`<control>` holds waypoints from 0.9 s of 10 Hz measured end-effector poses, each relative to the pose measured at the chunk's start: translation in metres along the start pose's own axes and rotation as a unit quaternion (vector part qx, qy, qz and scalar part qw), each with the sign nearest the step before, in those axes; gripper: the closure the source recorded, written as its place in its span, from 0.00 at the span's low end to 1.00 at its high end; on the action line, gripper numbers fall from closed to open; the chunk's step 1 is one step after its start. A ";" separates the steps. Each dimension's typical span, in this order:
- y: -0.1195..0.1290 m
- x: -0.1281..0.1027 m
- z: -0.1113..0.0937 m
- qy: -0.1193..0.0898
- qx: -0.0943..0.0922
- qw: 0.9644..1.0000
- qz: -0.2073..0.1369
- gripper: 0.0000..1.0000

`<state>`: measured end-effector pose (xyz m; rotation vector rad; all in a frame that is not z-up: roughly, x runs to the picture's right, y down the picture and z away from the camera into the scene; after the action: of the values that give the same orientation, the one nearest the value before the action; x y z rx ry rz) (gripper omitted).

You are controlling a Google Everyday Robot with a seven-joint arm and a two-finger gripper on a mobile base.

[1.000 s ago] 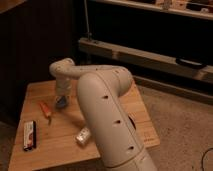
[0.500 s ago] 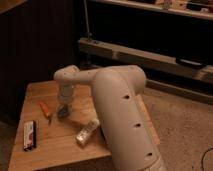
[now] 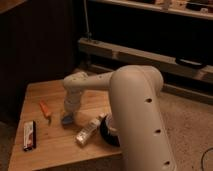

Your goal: Wipe the white sponge on the table

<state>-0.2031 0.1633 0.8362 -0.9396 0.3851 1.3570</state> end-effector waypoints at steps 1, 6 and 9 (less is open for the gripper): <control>-0.008 0.005 0.000 0.002 0.000 1.000 0.011 1.00; -0.057 0.011 -0.011 -0.018 -0.021 0.997 0.074 1.00; -0.099 -0.010 -0.023 -0.045 -0.022 0.992 0.116 1.00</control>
<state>-0.1069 0.1464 0.8639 -0.8868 0.4066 1.6198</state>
